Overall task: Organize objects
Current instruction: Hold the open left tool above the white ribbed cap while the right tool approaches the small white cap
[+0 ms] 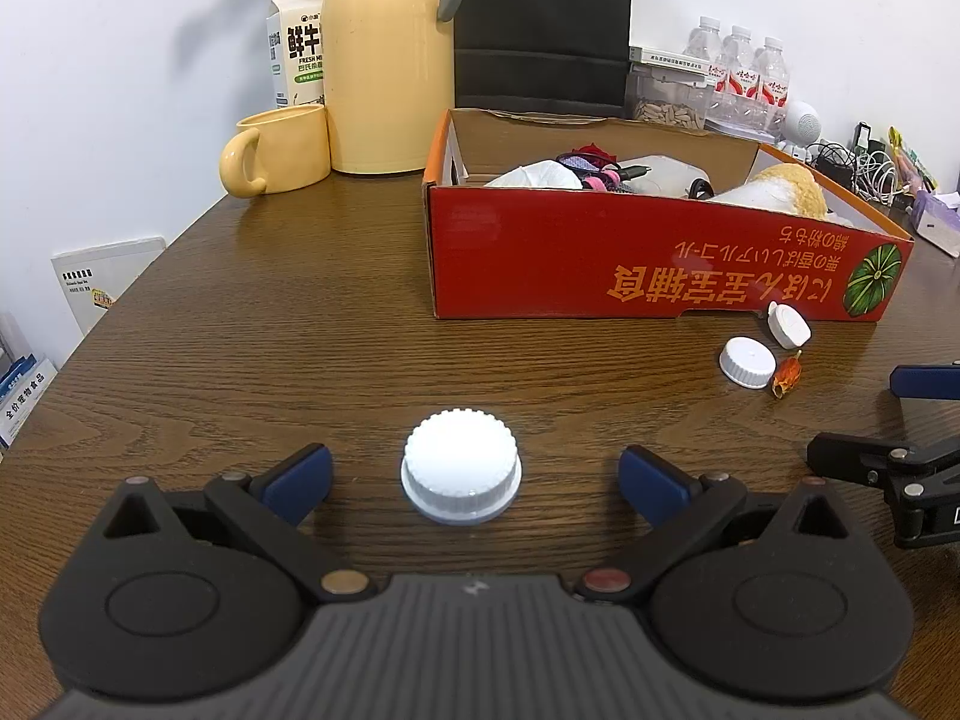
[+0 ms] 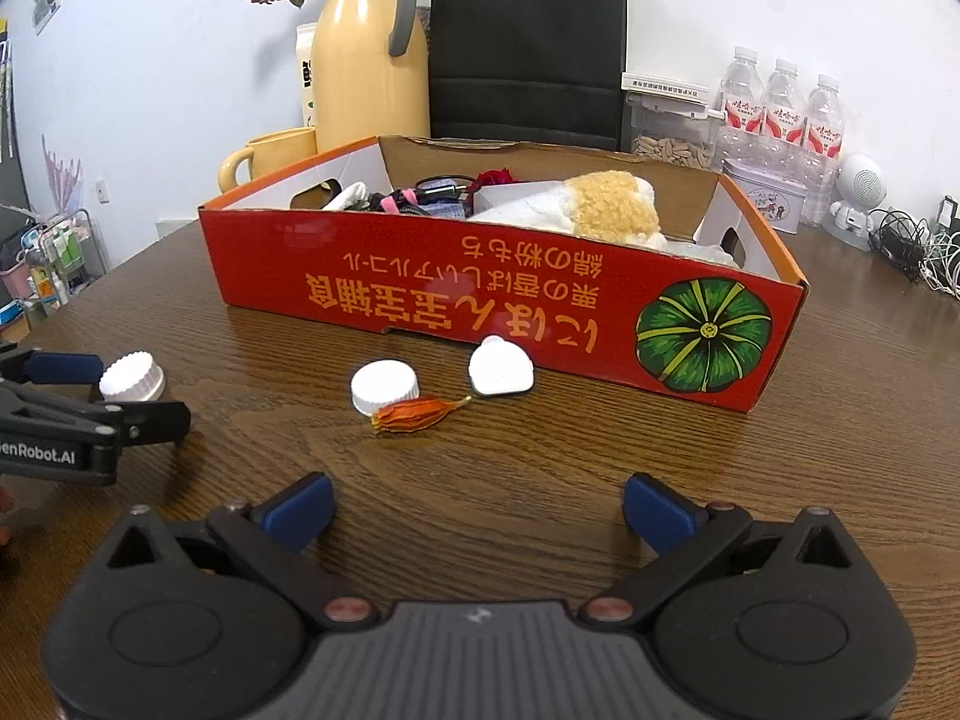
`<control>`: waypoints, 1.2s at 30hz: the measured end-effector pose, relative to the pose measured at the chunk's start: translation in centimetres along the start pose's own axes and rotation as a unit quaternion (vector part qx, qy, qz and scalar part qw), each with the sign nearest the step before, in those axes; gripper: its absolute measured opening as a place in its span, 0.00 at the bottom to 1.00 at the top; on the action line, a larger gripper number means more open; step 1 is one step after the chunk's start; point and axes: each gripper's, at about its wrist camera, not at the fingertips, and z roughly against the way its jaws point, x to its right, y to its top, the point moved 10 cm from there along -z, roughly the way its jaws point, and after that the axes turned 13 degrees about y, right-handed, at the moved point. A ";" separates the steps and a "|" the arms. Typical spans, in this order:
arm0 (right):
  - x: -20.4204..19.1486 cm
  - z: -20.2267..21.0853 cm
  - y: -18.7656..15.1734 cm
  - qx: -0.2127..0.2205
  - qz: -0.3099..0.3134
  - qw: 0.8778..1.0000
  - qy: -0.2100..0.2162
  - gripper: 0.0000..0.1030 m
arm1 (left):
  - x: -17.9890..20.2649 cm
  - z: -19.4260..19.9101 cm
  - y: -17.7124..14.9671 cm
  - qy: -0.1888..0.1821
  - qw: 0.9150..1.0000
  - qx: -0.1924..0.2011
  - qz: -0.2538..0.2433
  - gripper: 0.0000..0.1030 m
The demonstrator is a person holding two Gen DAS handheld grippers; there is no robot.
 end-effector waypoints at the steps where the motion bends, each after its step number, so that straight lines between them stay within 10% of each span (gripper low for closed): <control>1: 0.0 0.0 0.0 0.000 0.000 1.000 0.000 1.00 | 0.0 0.0 0.0 0.000 1.000 0.000 0.000 1.00; 21: -0.4 -1.1 1.0 -0.002 0.007 1.000 0.007 0.99 | 0.1 0.0 0.0 0.000 1.000 0.000 -0.001 1.00; 30: -1.3 -1.9 2.7 0.020 0.022 0.999 0.026 0.38 | 0.1 -0.1 0.2 0.003 1.000 -0.001 0.002 1.00; 36: -2.1 -1.2 2.5 0.027 0.041 0.998 0.032 0.37 | 0.1 -0.2 0.2 0.003 1.000 -0.001 0.002 1.00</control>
